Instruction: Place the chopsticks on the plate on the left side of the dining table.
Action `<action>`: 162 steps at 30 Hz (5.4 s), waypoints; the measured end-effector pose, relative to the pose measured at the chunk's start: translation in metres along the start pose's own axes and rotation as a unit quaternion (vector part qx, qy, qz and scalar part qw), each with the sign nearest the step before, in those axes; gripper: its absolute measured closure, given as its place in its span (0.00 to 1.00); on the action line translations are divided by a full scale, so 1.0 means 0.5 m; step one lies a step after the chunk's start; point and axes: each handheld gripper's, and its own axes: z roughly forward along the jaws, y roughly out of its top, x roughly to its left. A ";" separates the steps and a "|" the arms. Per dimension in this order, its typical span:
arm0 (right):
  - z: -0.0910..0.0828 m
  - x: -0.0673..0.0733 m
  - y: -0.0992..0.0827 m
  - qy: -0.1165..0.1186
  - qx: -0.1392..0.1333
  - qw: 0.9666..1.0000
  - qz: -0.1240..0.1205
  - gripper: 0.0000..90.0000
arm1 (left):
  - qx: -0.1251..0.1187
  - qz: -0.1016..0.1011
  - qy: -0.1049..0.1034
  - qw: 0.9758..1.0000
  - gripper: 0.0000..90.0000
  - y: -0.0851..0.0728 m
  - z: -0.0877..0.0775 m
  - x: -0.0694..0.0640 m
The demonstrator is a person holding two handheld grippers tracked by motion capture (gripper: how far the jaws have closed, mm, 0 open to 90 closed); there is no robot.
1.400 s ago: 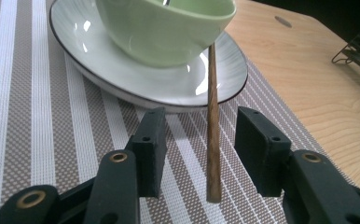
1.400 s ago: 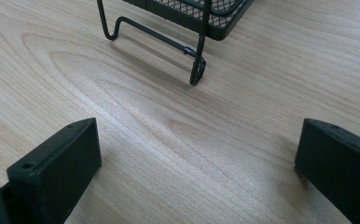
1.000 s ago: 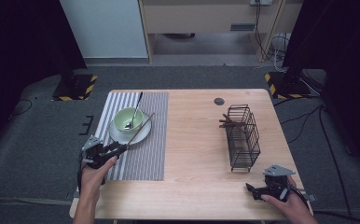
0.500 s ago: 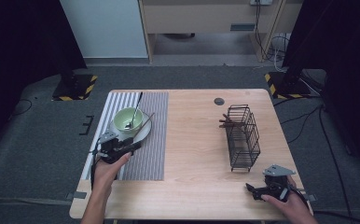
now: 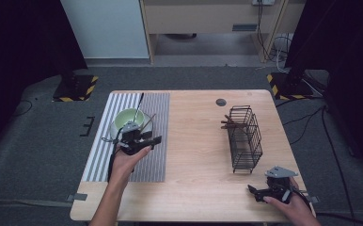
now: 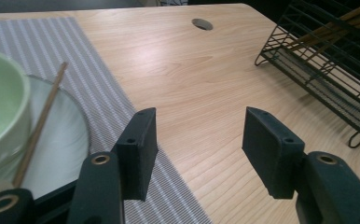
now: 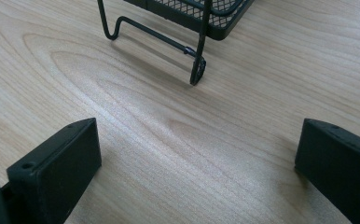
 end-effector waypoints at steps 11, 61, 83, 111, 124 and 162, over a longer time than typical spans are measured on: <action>0.000 0.000 0.000 0.000 0.000 1.000 -0.001 0.00 | 0.001 0.017 -0.029 0.999 0.50 0.042 0.055 -0.057; 0.000 0.000 0.000 -0.001 -0.001 1.000 -0.001 0.00 | -0.030 0.076 -0.172 0.982 0.58 0.222 0.145 -0.259; 0.000 0.000 0.000 -0.001 -0.001 1.000 -0.001 0.00 | -0.034 0.096 -0.162 0.981 0.62 0.247 0.176 -0.303; 0.000 0.000 0.000 -0.001 -0.001 1.000 -0.001 0.00 | -0.011 0.109 -0.113 0.987 0.71 0.253 0.210 -0.336; 0.000 0.000 0.000 -0.001 -0.001 1.000 -0.001 0.00 | 0.000 0.118 -0.100 0.988 0.74 0.252 0.226 -0.348; 0.000 0.000 0.000 -0.001 -0.001 1.000 -0.001 0.00 | -0.014 0.120 -0.095 0.988 0.92 0.249 0.218 -0.356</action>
